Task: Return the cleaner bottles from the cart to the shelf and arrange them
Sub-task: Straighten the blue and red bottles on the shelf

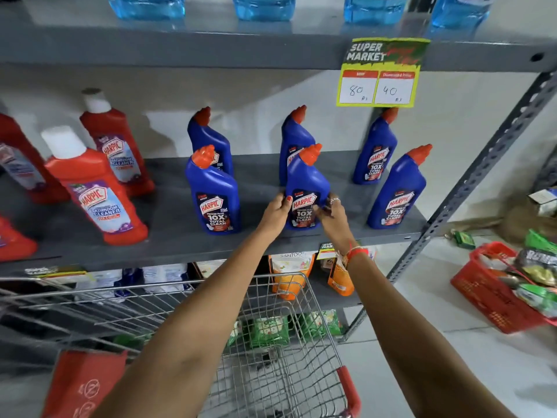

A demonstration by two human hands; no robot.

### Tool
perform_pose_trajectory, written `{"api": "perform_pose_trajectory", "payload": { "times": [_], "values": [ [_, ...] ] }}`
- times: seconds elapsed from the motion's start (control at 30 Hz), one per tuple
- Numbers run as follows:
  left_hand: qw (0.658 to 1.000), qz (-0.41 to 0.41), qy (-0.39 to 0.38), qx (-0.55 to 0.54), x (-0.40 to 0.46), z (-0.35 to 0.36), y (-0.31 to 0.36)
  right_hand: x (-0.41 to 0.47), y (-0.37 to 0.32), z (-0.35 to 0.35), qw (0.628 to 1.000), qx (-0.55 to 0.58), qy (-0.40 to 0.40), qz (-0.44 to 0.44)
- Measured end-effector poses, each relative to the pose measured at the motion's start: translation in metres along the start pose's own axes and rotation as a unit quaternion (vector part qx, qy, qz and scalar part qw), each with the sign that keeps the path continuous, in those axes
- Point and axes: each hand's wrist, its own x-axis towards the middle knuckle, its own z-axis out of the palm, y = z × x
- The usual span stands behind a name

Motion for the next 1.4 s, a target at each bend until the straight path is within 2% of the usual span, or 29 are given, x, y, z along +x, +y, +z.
{"api": "perform_pose_trajectory", "payload": {
  "times": [0.37,0.47,0.6,0.7,0.77,0.87,0.93,1.0,1.07,1.2,1.3,1.4],
  "values": [
    [1.000,-0.003,-0.019,-0.011,-0.003,0.008,0.001,-0.012,0.001,-0.007,1.000,0.017,0.024,0.009],
    [1.000,0.015,-0.004,0.009,-0.006,0.006,0.003,-0.015,0.000,-0.009,0.998,0.057,0.030,0.008],
    [0.996,0.053,0.069,0.005,-0.025,0.001,0.004,-0.032,-0.002,-0.006,0.981,0.129,0.142,0.020],
    [0.988,0.111,0.111,-0.002,-0.048,-0.009,-0.011,-0.054,0.008,0.005,0.970,0.122,0.207,0.021],
    [0.980,0.128,0.152,-0.016,-0.063,-0.018,-0.030,-0.068,0.017,0.021,0.973,0.101,0.203,0.036],
    [0.956,0.118,0.266,-0.044,-0.081,-0.045,-0.057,-0.076,0.023,0.049,0.985,0.041,0.164,0.021],
    [0.928,0.128,0.349,-0.035,-0.085,-0.072,-0.062,-0.073,0.016,0.068,0.994,0.023,0.106,-0.010],
    [0.914,0.141,0.381,-0.027,-0.082,-0.098,-0.060,-0.064,0.001,0.084,0.999,0.012,0.037,-0.035],
    [0.925,0.123,0.358,-0.035,-0.074,-0.120,-0.056,-0.051,-0.017,0.103,0.997,-0.026,-0.037,-0.064],
    [0.973,0.018,0.210,-0.092,-0.060,-0.138,-0.046,-0.030,-0.042,0.132,0.984,-0.051,-0.158,-0.059],
    [0.984,-0.030,0.132,-0.117,-0.053,-0.144,-0.043,-0.024,-0.049,0.139,0.982,-0.050,-0.181,-0.015],
    [0.988,-0.026,0.114,-0.103,-0.048,-0.150,-0.050,-0.025,-0.049,0.139,0.982,-0.053,-0.183,0.006]
  ]
}}
